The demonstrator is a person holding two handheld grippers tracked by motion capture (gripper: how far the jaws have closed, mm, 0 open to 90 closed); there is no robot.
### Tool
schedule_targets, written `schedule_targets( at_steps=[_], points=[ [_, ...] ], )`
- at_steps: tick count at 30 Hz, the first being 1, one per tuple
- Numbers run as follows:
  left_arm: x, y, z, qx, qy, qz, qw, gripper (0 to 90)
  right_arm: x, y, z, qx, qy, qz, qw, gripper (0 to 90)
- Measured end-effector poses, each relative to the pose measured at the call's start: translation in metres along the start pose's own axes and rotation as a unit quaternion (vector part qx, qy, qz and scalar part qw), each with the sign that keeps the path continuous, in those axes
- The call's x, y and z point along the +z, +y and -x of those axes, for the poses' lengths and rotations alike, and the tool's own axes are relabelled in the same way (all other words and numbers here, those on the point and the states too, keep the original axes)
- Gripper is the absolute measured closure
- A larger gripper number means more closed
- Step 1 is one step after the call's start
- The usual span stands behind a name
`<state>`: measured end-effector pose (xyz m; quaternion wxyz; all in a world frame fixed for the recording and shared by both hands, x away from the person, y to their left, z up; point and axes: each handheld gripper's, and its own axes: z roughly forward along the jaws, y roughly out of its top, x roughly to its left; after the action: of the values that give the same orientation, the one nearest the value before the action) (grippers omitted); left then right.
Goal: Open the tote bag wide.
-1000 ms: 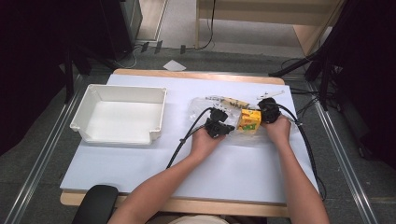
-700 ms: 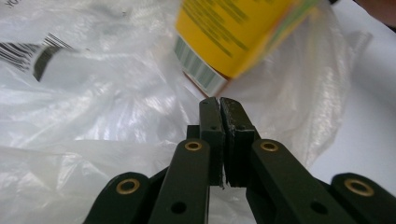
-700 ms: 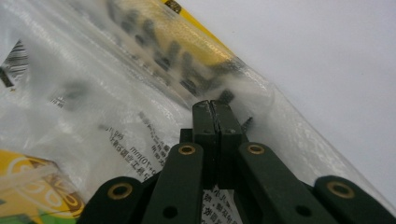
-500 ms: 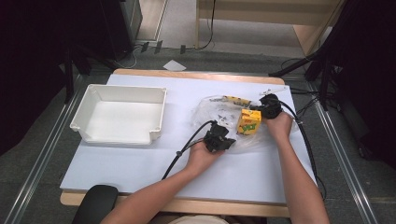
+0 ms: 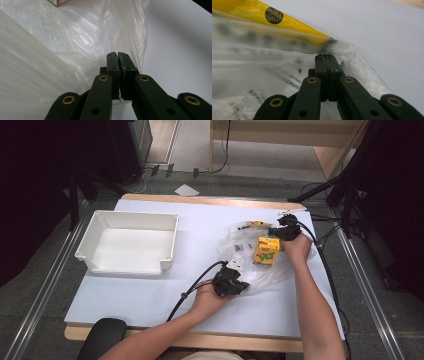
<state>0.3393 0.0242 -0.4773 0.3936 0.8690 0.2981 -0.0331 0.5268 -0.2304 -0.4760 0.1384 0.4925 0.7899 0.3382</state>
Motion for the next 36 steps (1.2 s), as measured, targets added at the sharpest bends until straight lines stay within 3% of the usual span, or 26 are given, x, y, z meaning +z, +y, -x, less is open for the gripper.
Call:
schedule_targets(
  at_steps=[9, 15, 19, 23, 26, 31, 36],
  points=[
    [-0.007, -0.007, 0.007, 0.006, -0.013, -0.007, 0.9999, 88.6, 0.011, 0.015, 0.002, 0.003, -0.025, -0.003, 0.9997, 90.0],
    [-0.013, -0.011, 0.006, 0.003, -0.023, -0.008, 0.9997, 87.8, 0.018, 0.020, 0.006, 0.027, -0.045, 0.009, 0.9986, 90.0],
    [-0.016, -0.004, 0.003, 0.002, -0.021, -0.001, 0.9998, 87.4, 0.014, 0.022, 0.004, 0.048, -0.024, 0.001, 0.9986, 90.0],
    [-0.022, 0.008, 0.002, -0.004, -0.023, 0.019, 0.9995, 84.0, -0.004, 0.023, -0.002, 0.049, -0.006, 0.007, 0.9988, 90.0],
    [-0.031, 0.020, 0.003, 0.003, -0.022, 0.034, 0.9992, 81.8, -0.025, 0.025, -0.010, 0.025, 0.012, 0.023, 0.9994, 90.0],
    [-0.046, 0.041, 0.003, 0.009, -0.018, 0.050, 0.9986, 81.4, -0.047, 0.023, -0.016, 0.009, 0.019, 0.036, 0.9991, 90.0],
    [-0.062, 0.067, -0.007, 0.011, -0.008, 0.061, 0.9981, 82.2, -0.068, 0.013, -0.022, -0.007, 0.020, 0.037, 0.9991, 90.0]
  ],
)
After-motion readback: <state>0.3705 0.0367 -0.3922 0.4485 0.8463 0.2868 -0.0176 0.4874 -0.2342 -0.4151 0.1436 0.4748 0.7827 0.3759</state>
